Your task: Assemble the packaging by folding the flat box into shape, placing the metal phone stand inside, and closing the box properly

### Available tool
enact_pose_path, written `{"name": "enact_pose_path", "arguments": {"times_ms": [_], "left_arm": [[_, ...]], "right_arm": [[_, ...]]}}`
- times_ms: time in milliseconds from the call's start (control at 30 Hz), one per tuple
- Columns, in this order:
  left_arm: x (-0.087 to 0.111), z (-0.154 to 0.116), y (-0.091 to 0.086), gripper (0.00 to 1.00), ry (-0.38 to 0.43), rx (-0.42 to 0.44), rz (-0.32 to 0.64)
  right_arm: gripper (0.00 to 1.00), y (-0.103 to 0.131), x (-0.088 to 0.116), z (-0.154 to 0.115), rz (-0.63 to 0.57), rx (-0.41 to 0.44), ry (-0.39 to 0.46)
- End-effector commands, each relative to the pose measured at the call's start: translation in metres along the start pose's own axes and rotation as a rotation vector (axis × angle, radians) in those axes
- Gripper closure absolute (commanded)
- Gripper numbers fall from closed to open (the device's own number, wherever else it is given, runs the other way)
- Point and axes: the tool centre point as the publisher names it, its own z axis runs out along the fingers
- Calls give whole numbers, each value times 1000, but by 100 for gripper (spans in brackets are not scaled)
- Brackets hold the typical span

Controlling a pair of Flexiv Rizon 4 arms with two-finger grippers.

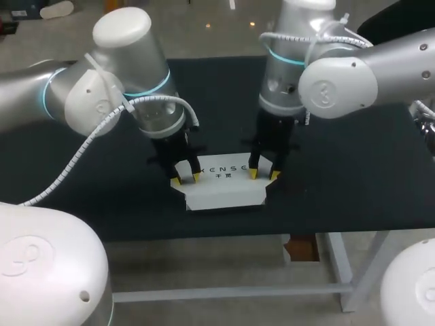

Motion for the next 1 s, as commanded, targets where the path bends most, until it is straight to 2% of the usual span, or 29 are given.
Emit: {"name": "enact_pose_path", "arguments": {"times_ms": [33, 300, 433, 667, 800, 867, 967, 1000], "left_arm": [[1, 3, -2, 56, -1, -2, 3], [2, 3, -3, 59, 5, -5, 7], [2, 4, -4, 53, 4, -7, 8], [2, 4, -4, 56, 4, -7, 8], [2, 4, -4, 52, 4, -7, 8], [2, 4, -4, 54, 4, -7, 8], [2, 4, -4, 50, 4, -7, 8], [2, 4, -4, 55, 4, -7, 8]], "right_arm": [[54, -1, -3, 3, 5, -13, 6], [54, -1, -3, 4, 9, -25, 22], [56, 0, -4, 3, 6, -24, 15], [55, 0, -4, 3, 6, -24, 15], [51, 0, -4, 3, 6, -24, 15], [53, 0, -4, 3, 6, -24, 15], [54, 0, -4, 3, 6, -24, 15], [55, 0, -4, 3, 6, -24, 15]]}}
